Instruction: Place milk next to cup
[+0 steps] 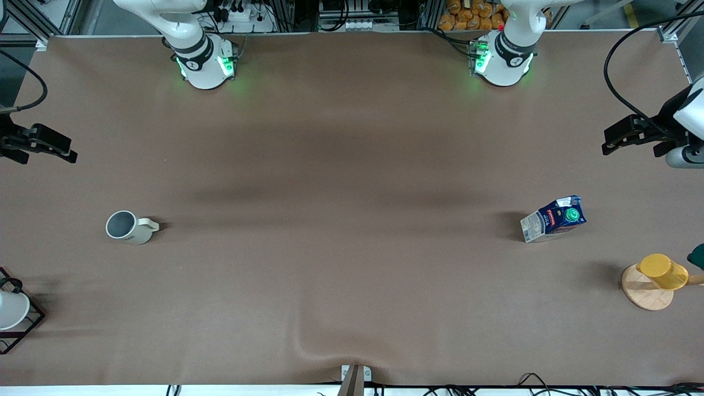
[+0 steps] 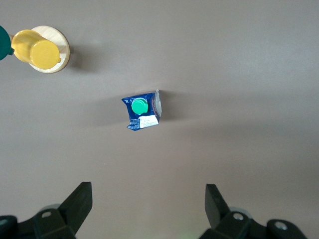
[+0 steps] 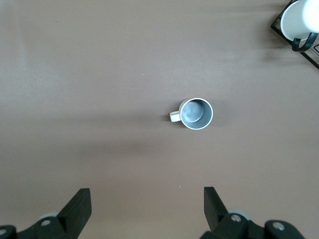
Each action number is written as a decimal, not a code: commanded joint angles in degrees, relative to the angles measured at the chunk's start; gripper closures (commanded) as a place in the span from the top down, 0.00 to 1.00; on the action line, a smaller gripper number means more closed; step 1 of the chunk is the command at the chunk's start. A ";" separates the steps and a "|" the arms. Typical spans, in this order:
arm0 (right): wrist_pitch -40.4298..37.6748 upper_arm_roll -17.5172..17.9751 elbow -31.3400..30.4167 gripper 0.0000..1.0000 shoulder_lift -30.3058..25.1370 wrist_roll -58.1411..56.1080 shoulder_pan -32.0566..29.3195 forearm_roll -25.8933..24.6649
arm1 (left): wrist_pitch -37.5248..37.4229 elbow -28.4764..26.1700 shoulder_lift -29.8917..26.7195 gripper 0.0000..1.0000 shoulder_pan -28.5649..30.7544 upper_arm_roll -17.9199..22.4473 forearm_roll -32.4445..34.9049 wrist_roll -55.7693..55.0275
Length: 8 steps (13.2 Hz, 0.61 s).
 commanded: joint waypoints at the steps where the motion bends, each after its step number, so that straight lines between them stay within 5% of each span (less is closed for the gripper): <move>1: -0.86 -0.53 1.48 1.00 0.70 -0.16 0.82 -0.61 | -1.13 0.87 0.06 1.00 0.42 -0.22 -0.80 0.82; 8: -0.77 -0.53 1.57 1.00 0.70 -0.16 0.56 -0.70 | -1.48 0.69 -0.82 1.00 0.51 -0.13 -0.18 1.26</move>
